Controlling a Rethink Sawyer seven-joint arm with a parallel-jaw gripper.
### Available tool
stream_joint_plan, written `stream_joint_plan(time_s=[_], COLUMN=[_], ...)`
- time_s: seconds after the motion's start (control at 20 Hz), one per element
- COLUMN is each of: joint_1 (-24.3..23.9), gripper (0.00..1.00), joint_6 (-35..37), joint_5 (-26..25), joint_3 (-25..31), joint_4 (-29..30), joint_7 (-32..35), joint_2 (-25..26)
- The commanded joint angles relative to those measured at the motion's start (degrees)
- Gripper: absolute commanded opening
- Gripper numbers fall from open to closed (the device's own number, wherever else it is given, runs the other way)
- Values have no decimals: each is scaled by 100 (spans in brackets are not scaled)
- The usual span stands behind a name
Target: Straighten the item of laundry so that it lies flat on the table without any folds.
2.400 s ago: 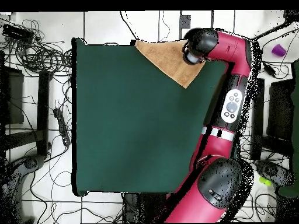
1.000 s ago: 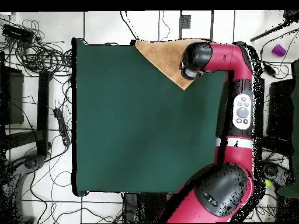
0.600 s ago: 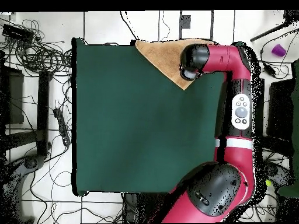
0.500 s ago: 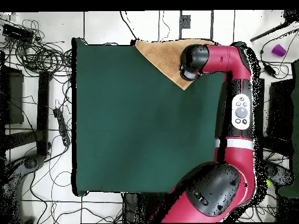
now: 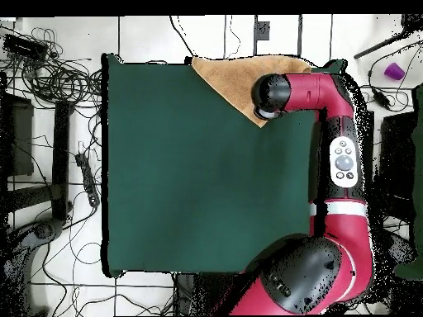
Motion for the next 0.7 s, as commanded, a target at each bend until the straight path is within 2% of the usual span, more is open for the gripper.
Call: stream_joint_plan(time_s=[0.05, 0.3, 0.7], joint_1=[337, 398, 682], gripper=[100, 100, 100], joint_6=[-1019, -1693, -2017], joint_5=[-171, -11, 282], joint_3=[-1104, -1429, -2025], joint_4=[1535, 1914, 2121], joint_7=[869, 1166, 1276], joint_2=[69, -73, -163])
